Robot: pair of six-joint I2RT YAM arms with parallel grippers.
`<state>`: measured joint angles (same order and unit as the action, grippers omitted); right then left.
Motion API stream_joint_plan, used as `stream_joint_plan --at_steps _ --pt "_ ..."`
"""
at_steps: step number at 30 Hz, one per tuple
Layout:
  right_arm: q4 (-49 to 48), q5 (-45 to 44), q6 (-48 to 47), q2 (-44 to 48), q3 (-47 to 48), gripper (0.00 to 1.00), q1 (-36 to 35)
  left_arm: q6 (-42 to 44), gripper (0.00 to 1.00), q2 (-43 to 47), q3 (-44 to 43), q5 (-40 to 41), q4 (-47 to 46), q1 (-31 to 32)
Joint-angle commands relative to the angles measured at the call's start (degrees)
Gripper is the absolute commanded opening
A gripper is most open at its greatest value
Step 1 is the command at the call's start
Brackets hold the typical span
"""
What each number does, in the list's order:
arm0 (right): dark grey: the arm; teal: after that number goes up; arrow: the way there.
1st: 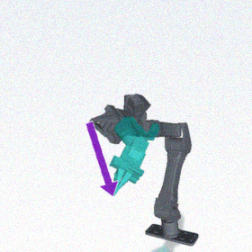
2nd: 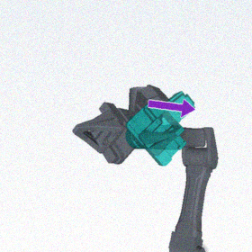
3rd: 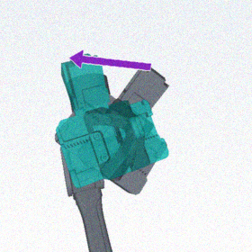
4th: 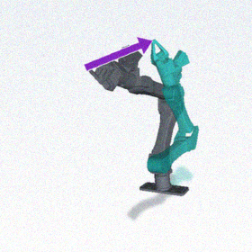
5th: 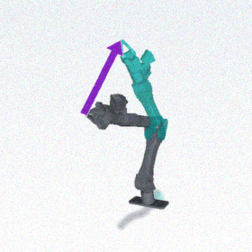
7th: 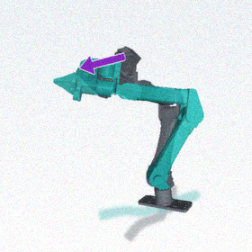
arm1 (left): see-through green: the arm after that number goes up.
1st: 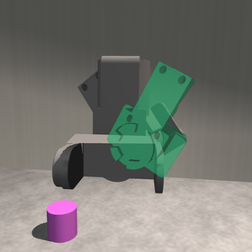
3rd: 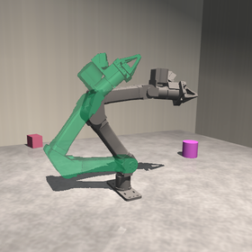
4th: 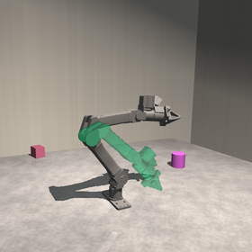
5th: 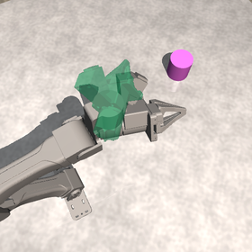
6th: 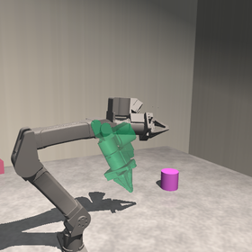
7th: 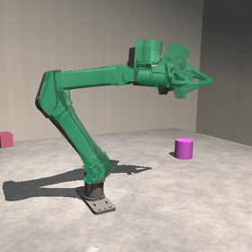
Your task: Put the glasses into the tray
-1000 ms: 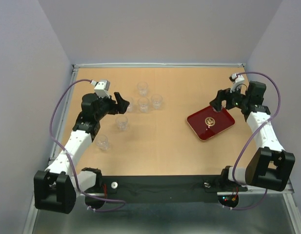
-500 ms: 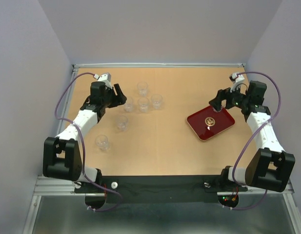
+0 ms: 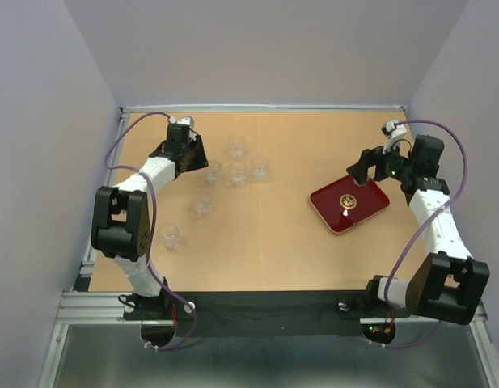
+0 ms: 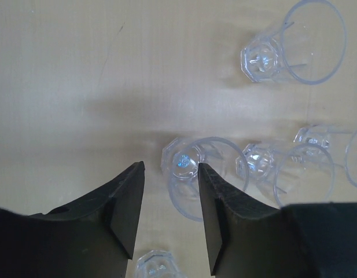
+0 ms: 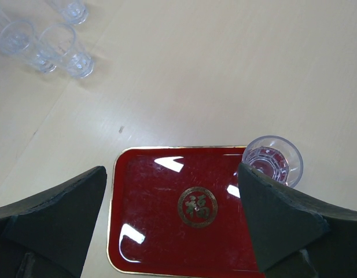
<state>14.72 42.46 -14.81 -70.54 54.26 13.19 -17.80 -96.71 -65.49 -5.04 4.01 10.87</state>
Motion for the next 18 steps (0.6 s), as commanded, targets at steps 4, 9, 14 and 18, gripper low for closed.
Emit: stream_joint_plan --at_steps 4,9,14,18 --pt "-3.3 -0.1 0.0 2.2 -0.8 1.00 0.5 3.6 0.47 -4.1 -5.3 3.5 4.4 2.0" --pt "-3.4 0.0 -0.1 2.3 -0.9 1.00 0.5 5.7 0.24 -4.6 -5.6 8.8 5.4 2.5" --pt "-3.5 -0.3 0.0 2.5 -1.0 1.00 0.5 7.1 0.00 -1.9 -6.1 13.7 5.6 2.7" --pt "-3.6 -0.1 -0.1 2.6 -1.1 1.00 0.6 8.7 0.00 4.6 -5.2 19.2 5.2 3.1"
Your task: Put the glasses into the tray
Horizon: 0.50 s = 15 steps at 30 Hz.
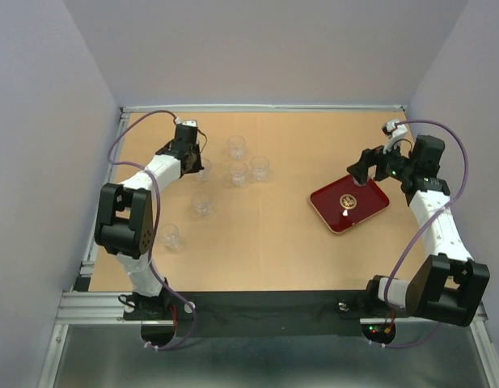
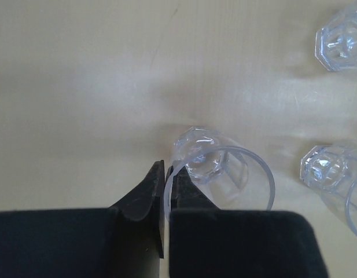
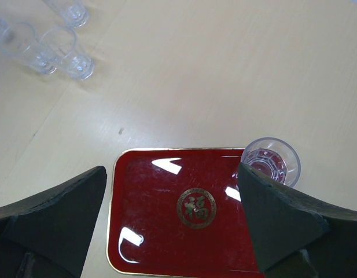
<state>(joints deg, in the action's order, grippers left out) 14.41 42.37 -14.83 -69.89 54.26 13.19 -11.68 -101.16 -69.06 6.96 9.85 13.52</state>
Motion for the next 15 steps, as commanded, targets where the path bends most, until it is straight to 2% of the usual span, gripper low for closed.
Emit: stream_joint_plan --at_steps 1,7,15 --pt "-3.2 0.1 -0.1 1.9 -1.1 1.00 0.6 2.5 0.00 10.4 -1.6 7.4 -0.9 0.5" --pt "-3.3 1.4 -0.6 1.6 -1.3 1.00 0.6 5.0 0.00 21.3 3.3 4.7 -5.0 4.1" --pt "-2.9 13.7 -2.7 1.8 -3.1 1.00 0.6 4.6 0.00 26.8 5.3 -0.1 -6.9 14.0"
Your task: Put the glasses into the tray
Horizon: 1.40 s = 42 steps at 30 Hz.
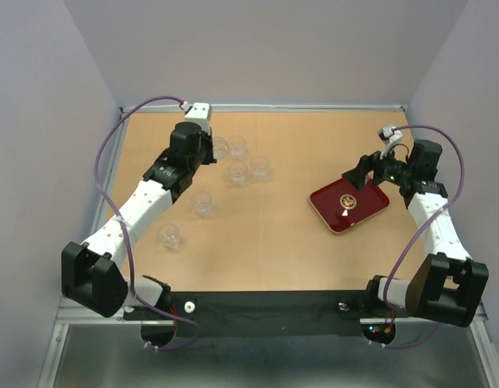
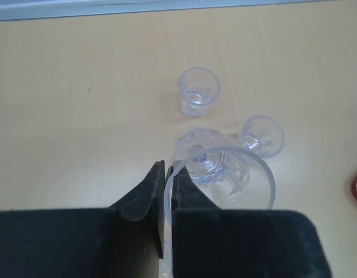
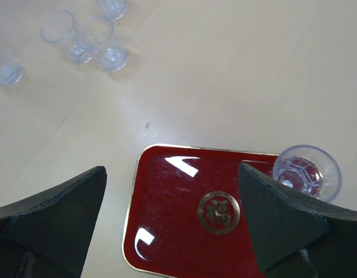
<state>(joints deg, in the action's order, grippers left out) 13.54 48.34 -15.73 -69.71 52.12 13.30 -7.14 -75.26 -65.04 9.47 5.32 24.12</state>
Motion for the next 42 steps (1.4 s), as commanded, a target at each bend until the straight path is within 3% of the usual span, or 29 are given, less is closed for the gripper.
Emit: stream_joint_plan --at_steps 1,8,15,21,28,32,42 --pt "-2.0 8.7 -2.4 1.9 -1.5 1.00 0.5 -1.3 0.00 1.1 1.5 -2.9 -2.7 4.4" --pt "-2.0 14.3 -3.2 3.8 -2.3 1.00 0.5 -7.2 0.00 -0.5 1.4 -6.2 -7.9 13.3" --pt "-2.2 0.0 -0.5 4.3 -0.5 1.00 1.2 -8.2 0.00 -14.0 -6.9 -11.1 -10.0 19.6" --pt "-3.2 -6.7 2.8 3.6 0.1 1.00 3.2 -8.9 0.00 -27.4 -18.2 -15.5 -9.6 23.4" --pt "-4.2 -8.9 4.3 4.1 -0.3 1.00 5.2 -10.4 0.00 -40.0 -31.9 -17.9 -6.3 26.2" --pt "-4.2 -9.1 4.6 4.1 -0.3 1.00 5.6 -10.9 0.00 -44.4 -35.6 -18.7 -3.9 27.4" --pt "-4.5 -7.8 4.2 4.3 -0.5 1.00 5.7 -10.1 0.00 -48.0 -36.6 -14.8 -1.2 29.4"
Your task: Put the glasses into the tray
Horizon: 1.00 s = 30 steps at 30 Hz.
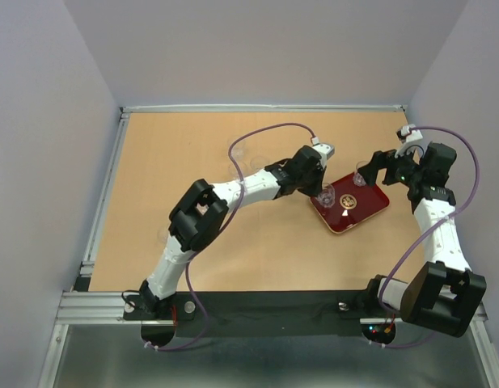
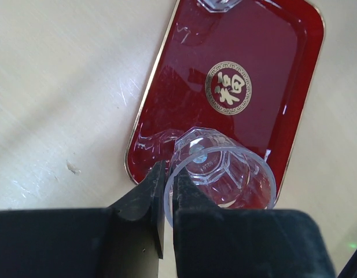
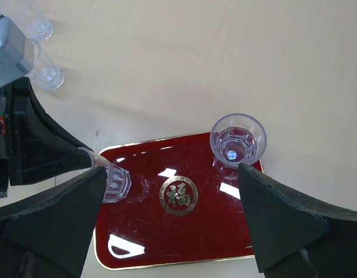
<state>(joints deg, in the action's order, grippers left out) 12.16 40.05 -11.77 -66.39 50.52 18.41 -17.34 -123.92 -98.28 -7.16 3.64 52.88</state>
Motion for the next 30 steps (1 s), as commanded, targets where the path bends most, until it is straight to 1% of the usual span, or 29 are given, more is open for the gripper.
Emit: stream_joint_plan --at_steps 1,10,12,13,14,16,17,18,19,23,30 --pt "-3.1 0.6 0.3 1.0 1.1 1.00 0.7 0.3 0.00 0.3 -3.5 2.5 0.8 0.7" --pt "-3.1 1.8 0.2 1.1 0.8 1.00 1.0 1.1 0.00 -2.3 -5.3 6.3 2.5 1.0" --pt "-3.2 2.0 0.2 1.1 0.8 1.00 1.1 1.2 0.03 -2.5 -5.6 6.6 3.0 1.0" --pt "-3.1 2.0 0.2 1.1 0.9 1.00 1.1 1.2 0.06 -2.6 -5.8 6.7 3.0 1.0" --pt "-3.1 2.0 0.2 1.1 0.8 1.00 1.1 1.3 0.12 -2.6 -6.0 8.5 3.2 1.0" --pt "-3.2 2.0 0.1 1.1 0.8 1.00 1.2 1.3 0.22 -2.5 -6.2 8.9 3.6 1.0" --pt "-3.2 2.1 0.1 1.1 0.8 1.00 1.2 1.3 0.32 -2.4 -6.4 9.0 3.7 1.0" --pt "-3.1 2.1 0.1 1.2 0.9 1.00 1.3 1.3 0.39 -2.1 -6.5 9.2 3.8 1.0" --pt "-3.1 2.1 0.1 1.2 0.8 1.00 1.3 1.0 0.49 -1.9 -6.4 9.3 3.7 1.0" --pt "-3.1 2.5 0.0 1.3 0.7 1.00 1.5 1.1 0.59 0.7 -5.4 9.7 2.3 1.1" --pt "-3.1 3.0 -0.1 1.2 0.6 1.00 2.0 2.2 0.62 7.1 -3.7 9.8 0.6 1.1"
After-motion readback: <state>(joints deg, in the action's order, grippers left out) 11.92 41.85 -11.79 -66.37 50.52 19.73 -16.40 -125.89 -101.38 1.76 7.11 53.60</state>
